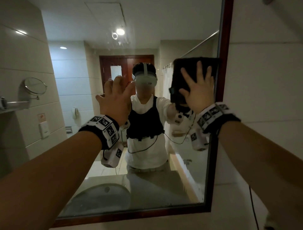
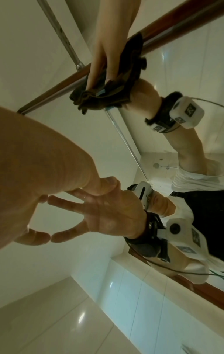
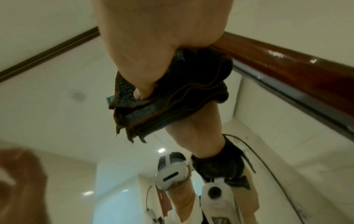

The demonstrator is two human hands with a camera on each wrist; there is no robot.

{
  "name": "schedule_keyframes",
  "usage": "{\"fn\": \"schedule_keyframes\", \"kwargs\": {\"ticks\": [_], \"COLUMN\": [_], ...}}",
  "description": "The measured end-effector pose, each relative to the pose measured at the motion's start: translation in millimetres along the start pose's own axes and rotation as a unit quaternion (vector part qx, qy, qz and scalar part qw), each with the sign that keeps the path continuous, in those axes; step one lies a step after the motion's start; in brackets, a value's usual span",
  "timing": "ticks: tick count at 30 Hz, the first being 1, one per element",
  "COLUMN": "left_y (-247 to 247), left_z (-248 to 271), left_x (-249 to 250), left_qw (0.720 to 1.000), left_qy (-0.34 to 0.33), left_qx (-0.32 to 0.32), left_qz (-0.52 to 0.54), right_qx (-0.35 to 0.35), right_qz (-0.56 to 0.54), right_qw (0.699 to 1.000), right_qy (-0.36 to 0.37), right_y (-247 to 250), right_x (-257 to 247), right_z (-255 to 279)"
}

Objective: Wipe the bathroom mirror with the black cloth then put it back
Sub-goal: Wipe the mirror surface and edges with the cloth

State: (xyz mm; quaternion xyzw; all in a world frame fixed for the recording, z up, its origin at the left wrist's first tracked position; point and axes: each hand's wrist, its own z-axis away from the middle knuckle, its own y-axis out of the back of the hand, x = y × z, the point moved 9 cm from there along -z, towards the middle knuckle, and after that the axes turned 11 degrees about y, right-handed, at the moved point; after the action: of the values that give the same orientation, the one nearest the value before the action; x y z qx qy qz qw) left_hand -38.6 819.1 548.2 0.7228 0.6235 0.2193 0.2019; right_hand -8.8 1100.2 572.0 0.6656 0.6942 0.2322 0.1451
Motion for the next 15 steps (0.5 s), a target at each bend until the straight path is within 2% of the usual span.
{"fn": "schedule_keyframes", "kwargs": {"ticks": [3,7,15], "left_y": [1.4,3.6,6.8], "left_z": [1.1,3.8,5.0], "left_x": [1.6,3.0,3.6], "left_qw": [1.0,1.0,1.0], "left_qy": [0.001,-0.003,-0.007], "left_qx": [0.001,-0.009,-0.02], "left_qz": [0.0,0.003,0.011], "right_qx": [0.003,0.008,0.016], "right_qz": [-0.009,-0.014,-0.018], "right_qw": [1.0,1.0,1.0], "right_qy": [-0.016,-0.017,-0.014], "right_y": [11.7,9.2,-26.7], "right_x": [15.3,11.6,5.5], "right_z": [-7.7,-1.4,51.8]}}
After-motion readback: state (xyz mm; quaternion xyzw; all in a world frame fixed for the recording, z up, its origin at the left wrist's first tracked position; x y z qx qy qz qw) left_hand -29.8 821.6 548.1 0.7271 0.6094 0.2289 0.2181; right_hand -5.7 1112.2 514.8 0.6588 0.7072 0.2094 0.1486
